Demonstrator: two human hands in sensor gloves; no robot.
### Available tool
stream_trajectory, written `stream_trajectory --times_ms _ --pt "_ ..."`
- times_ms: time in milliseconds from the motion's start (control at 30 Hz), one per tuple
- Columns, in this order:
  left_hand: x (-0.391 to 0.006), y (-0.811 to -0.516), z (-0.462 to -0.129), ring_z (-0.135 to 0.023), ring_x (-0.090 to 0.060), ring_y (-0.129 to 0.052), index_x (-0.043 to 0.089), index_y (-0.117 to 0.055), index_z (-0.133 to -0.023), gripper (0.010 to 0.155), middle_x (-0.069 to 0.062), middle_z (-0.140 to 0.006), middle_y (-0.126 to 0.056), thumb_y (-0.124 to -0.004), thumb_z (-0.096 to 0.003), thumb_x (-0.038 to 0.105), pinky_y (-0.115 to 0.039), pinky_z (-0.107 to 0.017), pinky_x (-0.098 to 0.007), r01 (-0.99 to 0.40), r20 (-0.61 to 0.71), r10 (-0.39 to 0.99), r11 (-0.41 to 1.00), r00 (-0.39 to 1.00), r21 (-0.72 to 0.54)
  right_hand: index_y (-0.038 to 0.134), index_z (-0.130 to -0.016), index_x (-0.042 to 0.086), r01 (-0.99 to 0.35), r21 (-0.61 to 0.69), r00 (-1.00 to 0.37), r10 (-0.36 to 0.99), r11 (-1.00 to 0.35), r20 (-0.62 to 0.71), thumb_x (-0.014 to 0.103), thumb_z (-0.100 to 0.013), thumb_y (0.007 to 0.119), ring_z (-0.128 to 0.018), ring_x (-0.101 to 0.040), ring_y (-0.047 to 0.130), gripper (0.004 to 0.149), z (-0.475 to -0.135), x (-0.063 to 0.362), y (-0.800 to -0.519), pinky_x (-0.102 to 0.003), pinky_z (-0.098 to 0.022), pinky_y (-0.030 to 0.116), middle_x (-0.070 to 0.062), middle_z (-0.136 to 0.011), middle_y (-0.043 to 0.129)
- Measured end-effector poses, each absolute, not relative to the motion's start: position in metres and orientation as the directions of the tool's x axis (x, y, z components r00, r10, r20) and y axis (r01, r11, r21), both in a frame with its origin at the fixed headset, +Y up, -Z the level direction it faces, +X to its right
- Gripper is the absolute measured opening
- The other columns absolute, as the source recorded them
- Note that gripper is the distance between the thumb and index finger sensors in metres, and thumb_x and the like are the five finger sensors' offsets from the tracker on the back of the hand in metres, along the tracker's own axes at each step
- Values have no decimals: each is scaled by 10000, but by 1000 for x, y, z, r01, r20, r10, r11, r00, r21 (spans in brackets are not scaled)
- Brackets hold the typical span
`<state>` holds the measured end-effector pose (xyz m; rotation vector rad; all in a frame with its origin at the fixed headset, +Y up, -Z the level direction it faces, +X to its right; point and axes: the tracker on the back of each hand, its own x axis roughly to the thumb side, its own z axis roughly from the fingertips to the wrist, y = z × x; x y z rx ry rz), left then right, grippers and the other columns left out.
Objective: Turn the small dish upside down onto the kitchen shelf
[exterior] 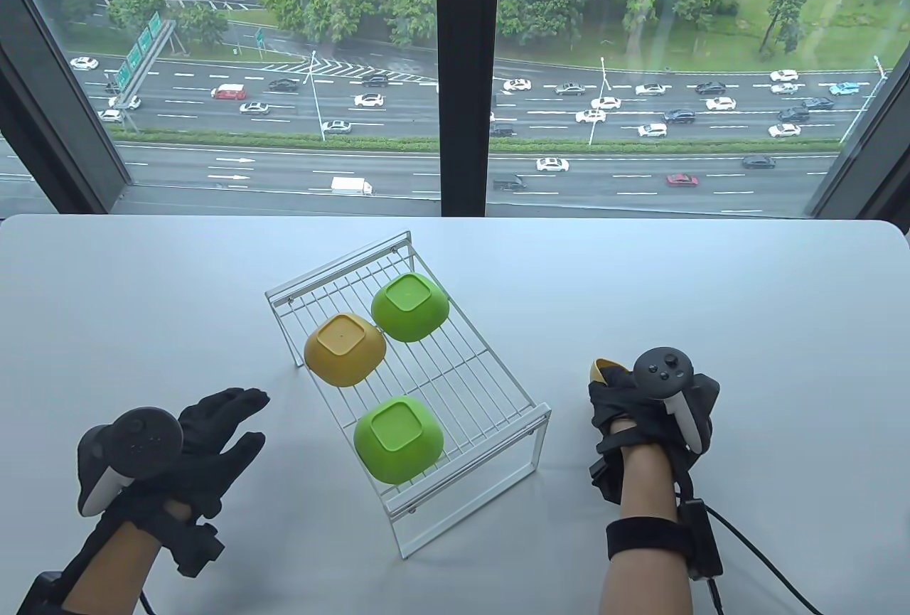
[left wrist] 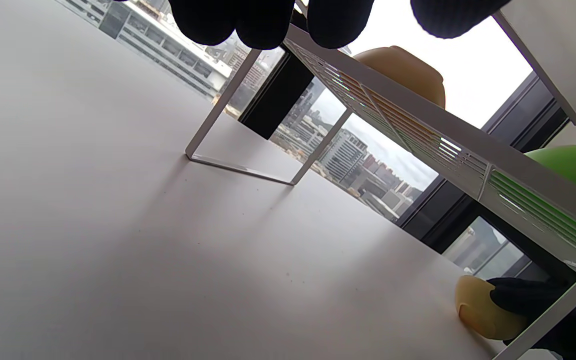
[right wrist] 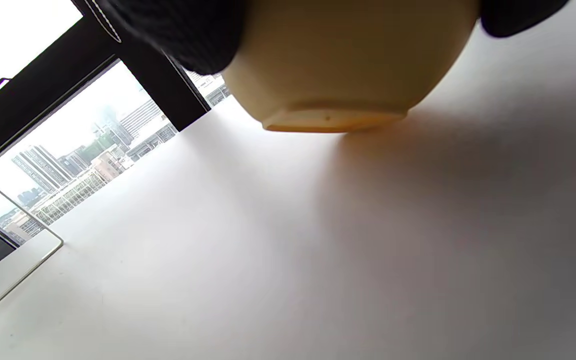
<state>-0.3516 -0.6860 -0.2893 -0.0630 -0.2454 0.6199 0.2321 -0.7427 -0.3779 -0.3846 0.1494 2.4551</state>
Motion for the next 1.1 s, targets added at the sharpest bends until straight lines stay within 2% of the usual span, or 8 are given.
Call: stream_trajectory --times_ms 267,800,1100 --pt "-352 -686 -289 -1017 -418 -575 284 -588 -1088 684 -96 -1163 -542 -662 -471 569 -470 -742 -721 -572 206 586 810 783 -132 800 -912 179 -622 -108 -727 624 -775 -287 408 -504 776 -744 -329 850 469 -375 244 -723 -718 -664 516 -108 -877 859" --pt "-352 -686 -288 -1018 -418 -574 286 -579 -1090 687 -96 -1164 -540 -660 -471 571 -470 -743 -719 -572 204 588 809 783 -135 807 -915 160 -633 -353 -698 705 -689 -125 395 -499 779 -701 -317 885 479 -368 241 -672 -679 -683 524 -110 -816 897" --pt "-352 -686 -288 -1017 -418 -575 287 -577 -1091 687 -95 -1163 -541 -661 -471 570 -471 -743 -719 -575 203 591 807 781 -138 792 -919 142 -637 -386 -699 711 -667 -76 379 -500 775 -689 -316 896 481 -365 234 -653 -682 -675 548 -114 -805 896"
